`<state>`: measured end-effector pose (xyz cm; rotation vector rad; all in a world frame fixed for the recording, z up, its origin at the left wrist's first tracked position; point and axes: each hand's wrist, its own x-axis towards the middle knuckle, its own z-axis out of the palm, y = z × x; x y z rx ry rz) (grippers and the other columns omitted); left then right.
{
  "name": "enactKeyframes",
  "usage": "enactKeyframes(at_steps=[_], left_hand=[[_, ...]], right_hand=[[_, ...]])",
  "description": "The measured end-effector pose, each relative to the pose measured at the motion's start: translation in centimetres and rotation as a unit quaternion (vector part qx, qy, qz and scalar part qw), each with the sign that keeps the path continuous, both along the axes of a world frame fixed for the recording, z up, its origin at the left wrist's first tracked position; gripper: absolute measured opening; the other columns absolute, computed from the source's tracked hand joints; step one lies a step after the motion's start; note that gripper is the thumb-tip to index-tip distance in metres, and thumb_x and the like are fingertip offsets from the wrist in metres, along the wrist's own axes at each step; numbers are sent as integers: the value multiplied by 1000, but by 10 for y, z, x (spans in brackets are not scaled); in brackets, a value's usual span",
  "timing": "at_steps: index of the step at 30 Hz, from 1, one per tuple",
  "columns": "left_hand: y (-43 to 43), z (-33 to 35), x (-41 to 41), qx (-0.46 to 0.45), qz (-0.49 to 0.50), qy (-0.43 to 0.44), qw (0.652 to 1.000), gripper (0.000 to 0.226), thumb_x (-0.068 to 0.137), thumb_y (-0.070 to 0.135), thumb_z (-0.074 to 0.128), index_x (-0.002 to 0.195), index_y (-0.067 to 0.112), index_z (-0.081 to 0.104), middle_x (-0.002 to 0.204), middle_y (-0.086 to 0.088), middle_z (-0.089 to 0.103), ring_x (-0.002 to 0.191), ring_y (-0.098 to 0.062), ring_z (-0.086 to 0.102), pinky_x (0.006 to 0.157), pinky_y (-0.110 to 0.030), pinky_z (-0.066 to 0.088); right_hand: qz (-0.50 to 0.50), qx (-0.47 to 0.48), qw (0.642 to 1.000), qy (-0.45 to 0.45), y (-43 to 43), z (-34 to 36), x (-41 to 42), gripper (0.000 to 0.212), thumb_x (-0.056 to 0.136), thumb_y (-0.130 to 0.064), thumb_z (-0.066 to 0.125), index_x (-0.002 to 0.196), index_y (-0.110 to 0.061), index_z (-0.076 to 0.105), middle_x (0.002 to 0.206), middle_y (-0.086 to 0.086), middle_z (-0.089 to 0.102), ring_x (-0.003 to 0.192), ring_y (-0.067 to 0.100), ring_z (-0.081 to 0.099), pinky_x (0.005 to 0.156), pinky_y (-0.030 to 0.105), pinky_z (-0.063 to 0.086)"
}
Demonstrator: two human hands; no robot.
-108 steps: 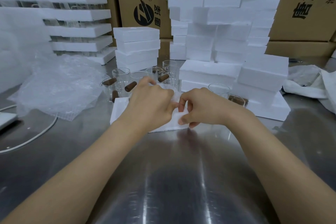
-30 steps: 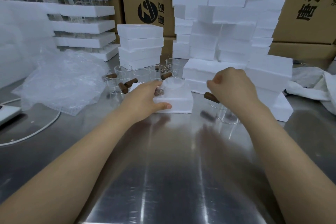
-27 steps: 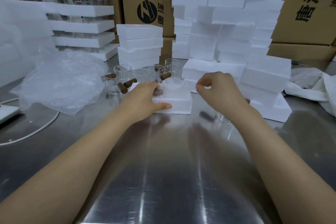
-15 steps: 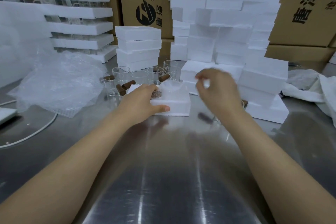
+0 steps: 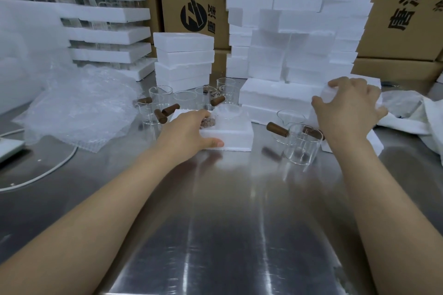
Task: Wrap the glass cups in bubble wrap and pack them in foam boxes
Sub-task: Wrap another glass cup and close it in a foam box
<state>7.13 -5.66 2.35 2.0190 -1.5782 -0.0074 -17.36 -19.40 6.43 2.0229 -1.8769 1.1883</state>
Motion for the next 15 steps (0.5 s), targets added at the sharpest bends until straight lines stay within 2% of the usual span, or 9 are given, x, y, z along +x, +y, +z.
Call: enactKeyframes(at_steps=[3, 5, 7, 9, 10, 11, 13, 15], left_hand=[[0, -1, -1, 3, 3, -11, 1000, 69, 71, 57, 75, 128, 25, 52, 124, 7, 60, 110, -16, 55, 87, -35, 45], [0, -1, 1, -3, 13, -15, 1000, 73, 69, 59, 75, 129, 25, 51, 126, 6, 60, 112, -17, 55, 86, -33, 44], [0, -1, 3, -12, 50, -58, 997, 79, 66, 65, 73, 129, 22, 52, 124, 2, 61, 112, -20, 55, 86, -34, 41], [0, -1, 3, -13, 69, -96, 993, 80, 66, 73, 66, 124, 19, 56, 119, -1, 63, 105, -21, 56, 88, -36, 39], [1, 0, 2, -27, 66, -74, 995, 81, 66, 76, 61, 123, 18, 57, 118, -2, 63, 104, -20, 55, 89, -37, 40], [2, 3, 1, -58, 64, -29, 996, 84, 68, 78, 54, 126, 16, 55, 120, -3, 61, 106, -21, 54, 92, -38, 42], [4, 11, 0, -164, 89, 46, 981, 88, 77, 81, 32, 136, 17, 46, 128, -3, 55, 113, -21, 52, 96, -43, 43], [5, 20, 1, -217, 117, 133, 960, 88, 79, 81, 12, 139, 24, 41, 133, 2, 53, 115, -16, 51, 100, -47, 41]], right_hand=[[5, -47, 996, -78, 6, 6, -2, 38, 76, -32, 61, 111, -18, 61, 125, 6, 51, 125, 30, 37, 91, 48, 29], [-12, -113, 988, -105, 14, 16, -1, 39, 72, -36, 56, 107, -21, 62, 122, 4, 51, 122, 29, 40, 89, 44, 29], [-32, -205, 970, -123, 25, 28, 4, 38, 70, -38, 53, 104, -23, 63, 117, 5, 53, 116, 28, 46, 86, 39, 30], [23, -317, 937, -146, 38, 34, 12, 35, 70, -33, 59, 101, -18, 65, 108, 8, 55, 109, 30, 51, 83, 35, 32], [95, -353, 919, -151, 44, 33, 18, 33, 70, -28, 62, 100, -14, 66, 104, 7, 53, 106, 31, 52, 82, 33, 33], [190, -350, 904, -156, 51, 32, 26, 33, 71, -24, 63, 100, -9, 66, 103, 6, 51, 104, 32, 52, 83, 29, 34], [368, -244, 880, -174, 64, 24, 41, 29, 75, -17, 63, 101, -4, 67, 103, 8, 52, 104, 29, 52, 88, 21, 35], [464, -144, 859, -162, 74, 13, 53, 27, 76, -12, 64, 101, -6, 68, 104, 8, 55, 104, 26, 53, 90, 22, 38]])
